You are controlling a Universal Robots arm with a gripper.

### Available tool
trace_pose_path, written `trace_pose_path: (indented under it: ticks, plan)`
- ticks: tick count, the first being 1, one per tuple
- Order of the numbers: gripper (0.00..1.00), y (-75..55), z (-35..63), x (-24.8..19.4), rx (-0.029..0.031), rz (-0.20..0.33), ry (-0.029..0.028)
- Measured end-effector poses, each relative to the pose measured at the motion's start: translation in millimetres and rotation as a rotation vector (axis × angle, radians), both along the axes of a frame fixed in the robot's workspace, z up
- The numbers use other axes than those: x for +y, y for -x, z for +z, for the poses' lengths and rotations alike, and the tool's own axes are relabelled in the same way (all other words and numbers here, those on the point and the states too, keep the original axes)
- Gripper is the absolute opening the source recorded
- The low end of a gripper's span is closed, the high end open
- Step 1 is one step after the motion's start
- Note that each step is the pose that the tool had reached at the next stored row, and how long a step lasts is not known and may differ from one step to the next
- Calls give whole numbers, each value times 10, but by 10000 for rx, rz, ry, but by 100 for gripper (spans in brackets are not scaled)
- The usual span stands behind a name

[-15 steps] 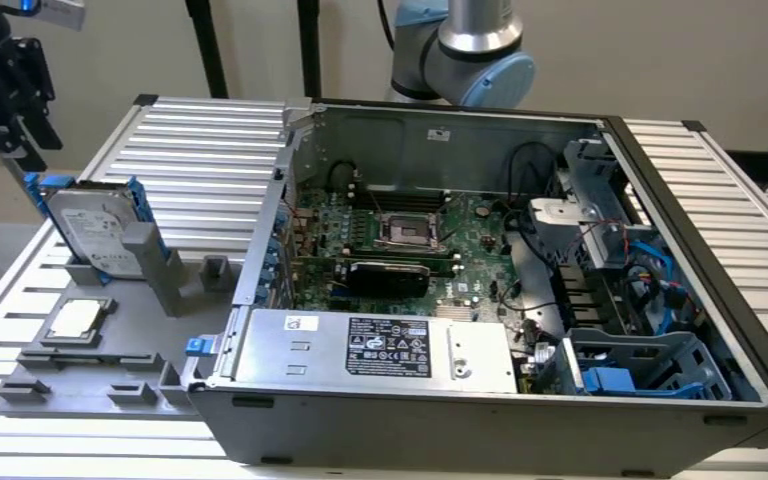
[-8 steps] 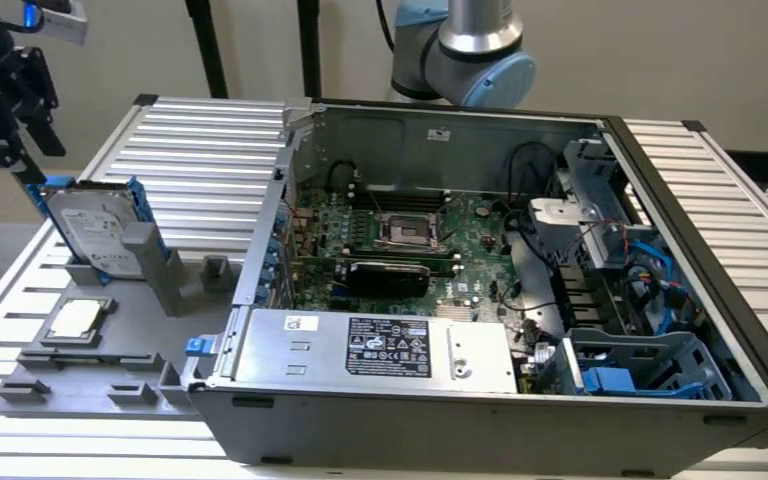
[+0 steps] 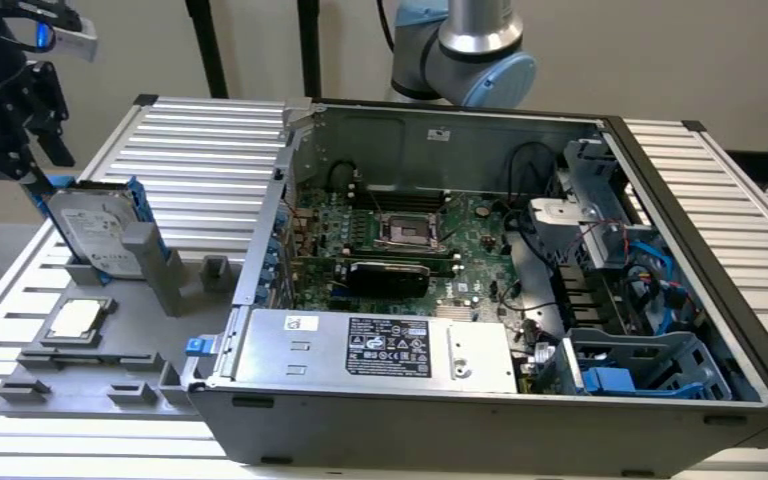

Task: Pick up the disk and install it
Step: 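Pick up the disk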

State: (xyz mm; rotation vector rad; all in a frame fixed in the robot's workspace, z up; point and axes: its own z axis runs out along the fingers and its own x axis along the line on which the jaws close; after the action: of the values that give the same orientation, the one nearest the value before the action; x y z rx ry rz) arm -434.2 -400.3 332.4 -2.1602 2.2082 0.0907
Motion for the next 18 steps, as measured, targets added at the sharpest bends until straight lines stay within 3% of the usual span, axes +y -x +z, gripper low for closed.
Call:
trace_pose_path:
  ticks: [12, 18]
  plan:
    - [50, -16, -218, -1, 14, -460, 1]
    - [50, -16, -317, -1, 77, -449, 2]
